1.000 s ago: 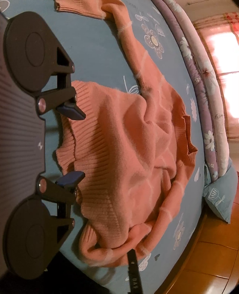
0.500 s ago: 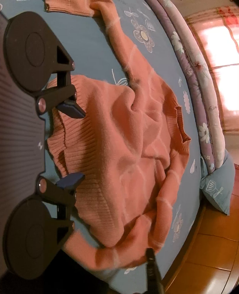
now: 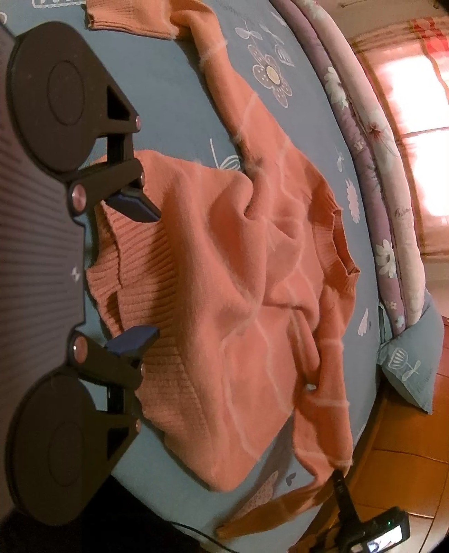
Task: Fold clothes
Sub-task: 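Grasp a sleeve cuff with the right gripper and pull it outward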
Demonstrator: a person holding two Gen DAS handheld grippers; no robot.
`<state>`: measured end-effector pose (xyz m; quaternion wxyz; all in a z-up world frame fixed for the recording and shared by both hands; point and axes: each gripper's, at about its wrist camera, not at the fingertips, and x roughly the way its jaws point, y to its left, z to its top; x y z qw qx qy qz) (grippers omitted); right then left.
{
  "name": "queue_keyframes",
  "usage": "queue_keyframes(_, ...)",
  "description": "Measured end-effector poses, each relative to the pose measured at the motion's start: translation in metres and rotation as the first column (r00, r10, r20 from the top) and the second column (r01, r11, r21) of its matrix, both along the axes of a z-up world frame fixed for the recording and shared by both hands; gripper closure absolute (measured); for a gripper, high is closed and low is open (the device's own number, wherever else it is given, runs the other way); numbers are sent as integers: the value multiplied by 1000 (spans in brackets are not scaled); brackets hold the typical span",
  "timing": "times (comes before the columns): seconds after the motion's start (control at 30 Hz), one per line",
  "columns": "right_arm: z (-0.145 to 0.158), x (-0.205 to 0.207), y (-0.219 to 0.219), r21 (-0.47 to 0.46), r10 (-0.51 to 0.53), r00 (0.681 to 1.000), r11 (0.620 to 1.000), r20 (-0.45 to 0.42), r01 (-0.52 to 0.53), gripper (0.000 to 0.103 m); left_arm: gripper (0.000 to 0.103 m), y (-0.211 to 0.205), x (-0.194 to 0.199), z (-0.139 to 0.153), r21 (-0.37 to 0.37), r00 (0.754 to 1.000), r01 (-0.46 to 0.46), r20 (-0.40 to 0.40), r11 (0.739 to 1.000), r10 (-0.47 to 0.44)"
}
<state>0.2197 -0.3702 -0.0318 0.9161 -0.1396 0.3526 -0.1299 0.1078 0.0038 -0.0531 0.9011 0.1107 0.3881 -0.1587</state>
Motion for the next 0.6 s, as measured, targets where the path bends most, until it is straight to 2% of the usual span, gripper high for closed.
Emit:
queue_keyframes(0.1, -9, 18, -11, -87, -46, 999, 995, -15, 45, 97, 36, 2, 4, -1, -6, 1000, -8, -10, 1000, 8)
queue_keyframes(0.4, -22, 79, -34, -166, -143, 989, 977, -23, 138, 97, 36, 3, 12, -4, -4, 999, -23, -24, 1000, 23)
queue_keyframes(0.6, -37, 103, -41, -204, -190, 981, 963, -38, 178, 97, 36, 4, 18, -8, 2, 999, -33, -36, 999, 33)
